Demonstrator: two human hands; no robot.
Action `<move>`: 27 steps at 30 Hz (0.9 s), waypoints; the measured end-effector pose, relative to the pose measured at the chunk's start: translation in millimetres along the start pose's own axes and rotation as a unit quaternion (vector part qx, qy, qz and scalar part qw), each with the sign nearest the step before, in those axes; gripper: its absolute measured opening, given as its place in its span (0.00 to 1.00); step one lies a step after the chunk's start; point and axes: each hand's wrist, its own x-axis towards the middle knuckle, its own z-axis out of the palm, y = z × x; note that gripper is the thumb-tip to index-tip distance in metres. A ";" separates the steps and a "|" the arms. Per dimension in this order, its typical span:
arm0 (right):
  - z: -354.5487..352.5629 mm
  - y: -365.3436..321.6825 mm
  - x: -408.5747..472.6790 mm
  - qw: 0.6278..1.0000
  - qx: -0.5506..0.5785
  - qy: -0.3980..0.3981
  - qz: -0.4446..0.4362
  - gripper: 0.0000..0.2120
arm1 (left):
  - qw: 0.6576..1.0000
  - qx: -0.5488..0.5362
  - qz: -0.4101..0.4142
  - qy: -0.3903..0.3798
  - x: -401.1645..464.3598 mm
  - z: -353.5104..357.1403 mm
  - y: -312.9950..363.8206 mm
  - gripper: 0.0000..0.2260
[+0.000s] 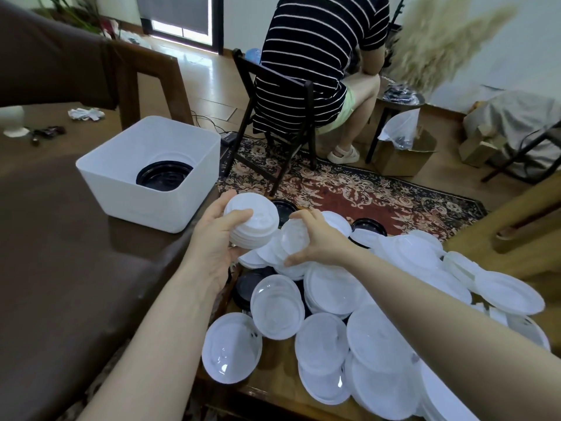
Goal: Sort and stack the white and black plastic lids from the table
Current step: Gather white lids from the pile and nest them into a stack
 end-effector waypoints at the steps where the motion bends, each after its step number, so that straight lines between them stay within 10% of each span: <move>1: -3.4 -0.7 -1.3 0.999 0.031 0.013 0.001 0.44 | 1.000 0.000 -0.002 -0.001 -1.0 0.6 0.3 0.22; 8: -42.0 -25.6 -29.3 0.892 0.440 0.106 0.002 0.18 | 1.000 0.008 -0.015 -0.003 -3.3 2.5 -2.5 0.20; 12: -34.9 -44.5 -43.2 0.808 0.572 0.125 -0.069 0.21 | 0.998 0.005 -0.046 -0.042 -10.4 14.1 -8.7 0.16; 18: -13.3 -43.7 -57.6 0.843 0.518 0.116 -0.088 0.38 | 0.996 -0.037 -0.062 -0.050 -16.3 17.9 -11.4 0.16; 27: -9.4 -36.3 -57.8 0.913 0.380 0.119 -0.092 0.32 | 0.993 -0.030 -0.075 -0.090 -17.4 18.4 -8.2 0.17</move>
